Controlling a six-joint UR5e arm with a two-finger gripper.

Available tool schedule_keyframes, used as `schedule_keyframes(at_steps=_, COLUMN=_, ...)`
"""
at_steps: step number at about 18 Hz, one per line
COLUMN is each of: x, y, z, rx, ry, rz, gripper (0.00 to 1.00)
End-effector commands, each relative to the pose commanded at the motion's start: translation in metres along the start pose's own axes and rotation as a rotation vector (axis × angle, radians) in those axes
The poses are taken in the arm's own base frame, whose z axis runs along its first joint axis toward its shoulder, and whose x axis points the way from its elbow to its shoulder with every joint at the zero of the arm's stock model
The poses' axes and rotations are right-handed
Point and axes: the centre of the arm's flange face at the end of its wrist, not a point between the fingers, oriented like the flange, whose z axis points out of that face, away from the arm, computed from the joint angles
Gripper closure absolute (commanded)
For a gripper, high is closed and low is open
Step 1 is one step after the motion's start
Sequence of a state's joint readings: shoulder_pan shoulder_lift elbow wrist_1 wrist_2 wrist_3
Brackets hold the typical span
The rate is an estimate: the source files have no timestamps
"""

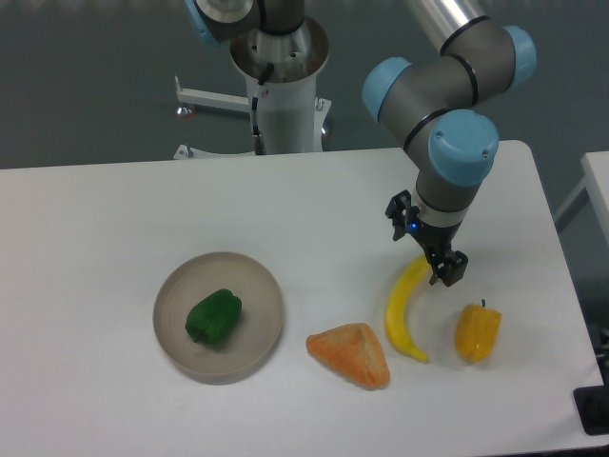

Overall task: Pick up the green pepper from the plate
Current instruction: 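Move the open gripper over the green pepper on the beige plate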

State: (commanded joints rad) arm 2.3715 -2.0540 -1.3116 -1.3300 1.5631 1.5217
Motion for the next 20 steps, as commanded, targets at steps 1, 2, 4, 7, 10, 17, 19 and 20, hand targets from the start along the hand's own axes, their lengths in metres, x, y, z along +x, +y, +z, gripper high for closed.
schedule_keyframes(at_steps=1, x=0.001, y=-0.003, z=0.003, rx=0.000, ry=0.005, rz=-0.005, gripper=0.00)
schedule_keyframes(at_steps=2, x=0.000, y=-0.005, z=0.003, rx=0.004, ry=0.005, rz=-0.008, gripper=0.00)
schedule_keyframes(at_steps=4, x=0.000, y=-0.008, z=0.005, rx=0.013, ry=0.010, rz=-0.008, gripper=0.00)
schedule_keyframes(at_steps=7, x=0.008, y=-0.019, z=0.019, rx=0.034, ry=0.027, rz=-0.074, gripper=0.00)
schedule_keyframes(at_steps=10, x=0.029, y=-0.066, z=0.023, rx=0.055, ry=0.036, rz=-0.145, gripper=0.00)
schedule_keyframes(at_steps=17, x=0.090, y=-0.190, z=0.046, rx=0.066, ry=0.096, rz=-0.305, gripper=0.00)
schedule_keyframes(at_steps=19, x=0.098, y=-0.207, z=0.051, rx=0.081, ry=0.119, rz=-0.341, gripper=0.00)
schedule_keyframes(at_steps=20, x=0.102, y=-0.214, z=0.051, rx=0.103, ry=0.137, rz=-0.365, gripper=0.00)
